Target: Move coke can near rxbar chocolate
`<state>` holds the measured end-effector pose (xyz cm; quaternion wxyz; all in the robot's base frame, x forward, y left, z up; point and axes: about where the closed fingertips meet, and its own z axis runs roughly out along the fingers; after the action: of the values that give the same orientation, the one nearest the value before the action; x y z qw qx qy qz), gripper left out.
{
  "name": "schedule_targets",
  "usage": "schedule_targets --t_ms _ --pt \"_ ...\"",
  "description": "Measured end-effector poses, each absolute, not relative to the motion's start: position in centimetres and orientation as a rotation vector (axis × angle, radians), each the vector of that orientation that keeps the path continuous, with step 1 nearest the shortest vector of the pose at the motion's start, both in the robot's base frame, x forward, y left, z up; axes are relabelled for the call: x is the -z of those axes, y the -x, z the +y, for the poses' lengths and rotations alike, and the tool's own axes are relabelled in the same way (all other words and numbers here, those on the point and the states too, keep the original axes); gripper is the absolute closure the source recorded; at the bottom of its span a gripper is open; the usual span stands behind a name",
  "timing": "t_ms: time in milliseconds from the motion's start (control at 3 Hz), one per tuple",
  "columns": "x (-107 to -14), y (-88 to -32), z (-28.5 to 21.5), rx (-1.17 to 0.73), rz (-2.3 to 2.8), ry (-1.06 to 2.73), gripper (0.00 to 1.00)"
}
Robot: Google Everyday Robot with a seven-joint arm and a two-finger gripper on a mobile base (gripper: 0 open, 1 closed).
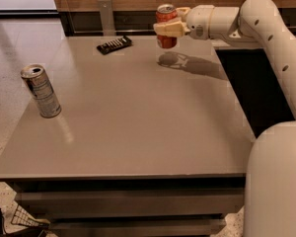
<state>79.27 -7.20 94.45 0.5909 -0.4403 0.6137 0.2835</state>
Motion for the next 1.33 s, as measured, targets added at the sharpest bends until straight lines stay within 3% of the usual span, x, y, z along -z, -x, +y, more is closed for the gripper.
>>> schedule_targets --t_ms 1000,1333 --pt "-89.7 -84.1 -0.4 -0.659 1.453 1.004 1.00" --pt "-89.6 -84.2 -0.3 -0.659 1.454 1.000 1.00"
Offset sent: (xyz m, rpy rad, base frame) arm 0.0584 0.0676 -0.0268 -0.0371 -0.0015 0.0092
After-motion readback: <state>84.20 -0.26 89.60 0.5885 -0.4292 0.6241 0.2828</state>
